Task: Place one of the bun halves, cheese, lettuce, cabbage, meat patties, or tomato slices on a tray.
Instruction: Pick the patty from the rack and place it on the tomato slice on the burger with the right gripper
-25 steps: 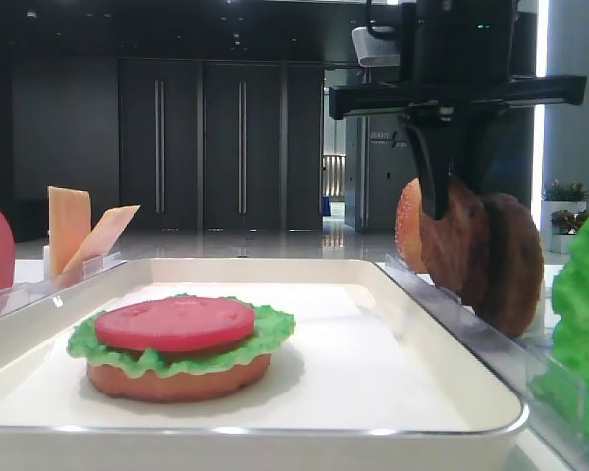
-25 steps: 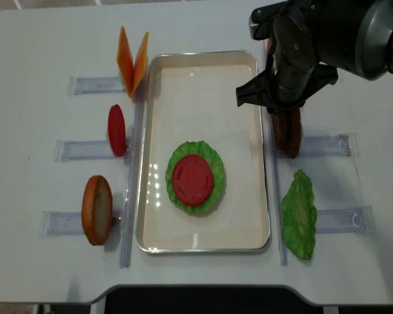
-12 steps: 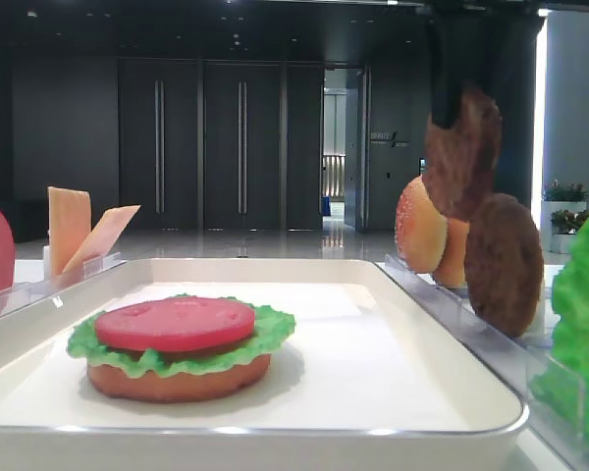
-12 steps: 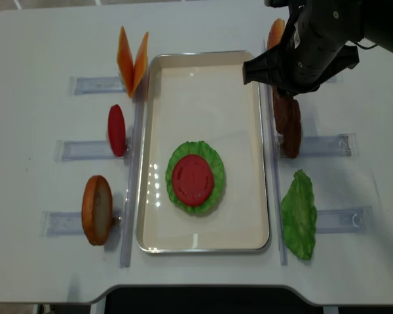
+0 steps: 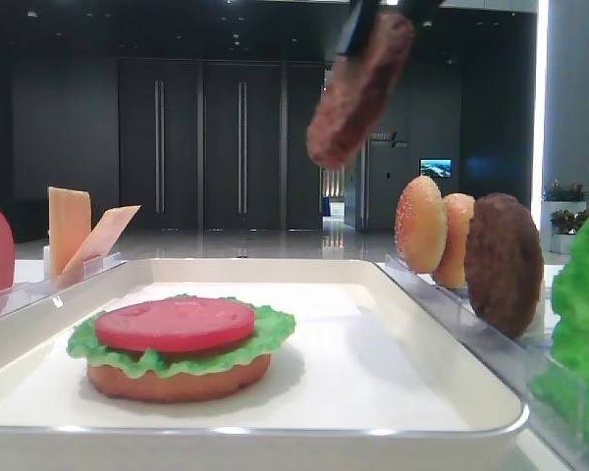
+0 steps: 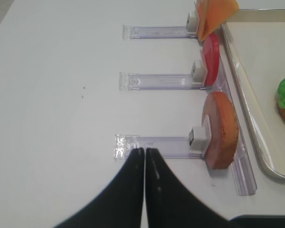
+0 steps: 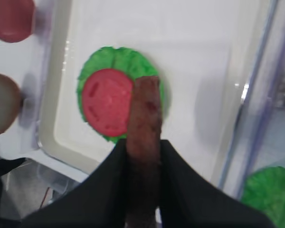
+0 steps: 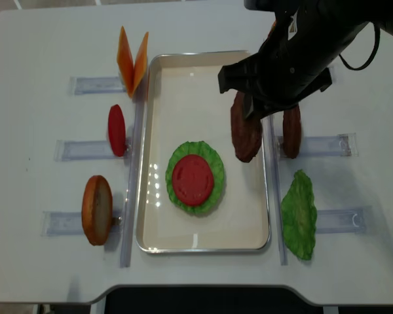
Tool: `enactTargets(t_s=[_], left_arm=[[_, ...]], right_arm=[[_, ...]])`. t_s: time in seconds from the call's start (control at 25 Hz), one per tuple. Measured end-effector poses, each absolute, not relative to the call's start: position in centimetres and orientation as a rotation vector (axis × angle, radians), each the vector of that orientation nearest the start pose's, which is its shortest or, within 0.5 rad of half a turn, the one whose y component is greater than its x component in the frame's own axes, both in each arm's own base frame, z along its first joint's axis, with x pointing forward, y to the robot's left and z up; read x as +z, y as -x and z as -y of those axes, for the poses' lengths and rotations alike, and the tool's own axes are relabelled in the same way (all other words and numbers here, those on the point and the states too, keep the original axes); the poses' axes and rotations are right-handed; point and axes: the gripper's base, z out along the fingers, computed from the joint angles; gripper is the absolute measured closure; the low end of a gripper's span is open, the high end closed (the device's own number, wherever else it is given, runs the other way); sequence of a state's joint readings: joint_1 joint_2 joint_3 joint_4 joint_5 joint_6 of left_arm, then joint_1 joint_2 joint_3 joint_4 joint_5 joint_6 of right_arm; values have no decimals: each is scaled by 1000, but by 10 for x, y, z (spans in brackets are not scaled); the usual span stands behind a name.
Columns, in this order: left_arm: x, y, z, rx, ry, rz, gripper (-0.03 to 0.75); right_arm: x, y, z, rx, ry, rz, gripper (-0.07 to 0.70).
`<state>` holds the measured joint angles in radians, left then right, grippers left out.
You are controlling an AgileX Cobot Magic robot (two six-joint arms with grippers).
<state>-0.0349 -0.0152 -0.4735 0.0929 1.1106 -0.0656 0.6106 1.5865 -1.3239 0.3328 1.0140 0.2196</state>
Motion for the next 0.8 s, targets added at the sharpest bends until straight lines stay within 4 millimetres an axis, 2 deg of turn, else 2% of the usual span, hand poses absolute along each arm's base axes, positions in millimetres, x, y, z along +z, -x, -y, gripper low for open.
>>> enactTargets(t_s=[0.2,0.36,0.8], left_arm=[[266,6,-8,52,39,-2102,722],[266,6,-8,52,39,-2102,722],[266,6,-8,52,39,-2102,722]], right_arm=[[309,-247,-227,838,487,-2747,512],[310,-242,-236,874,547,-2712,512],[282,-238,-267,919,621,-2752,512]])
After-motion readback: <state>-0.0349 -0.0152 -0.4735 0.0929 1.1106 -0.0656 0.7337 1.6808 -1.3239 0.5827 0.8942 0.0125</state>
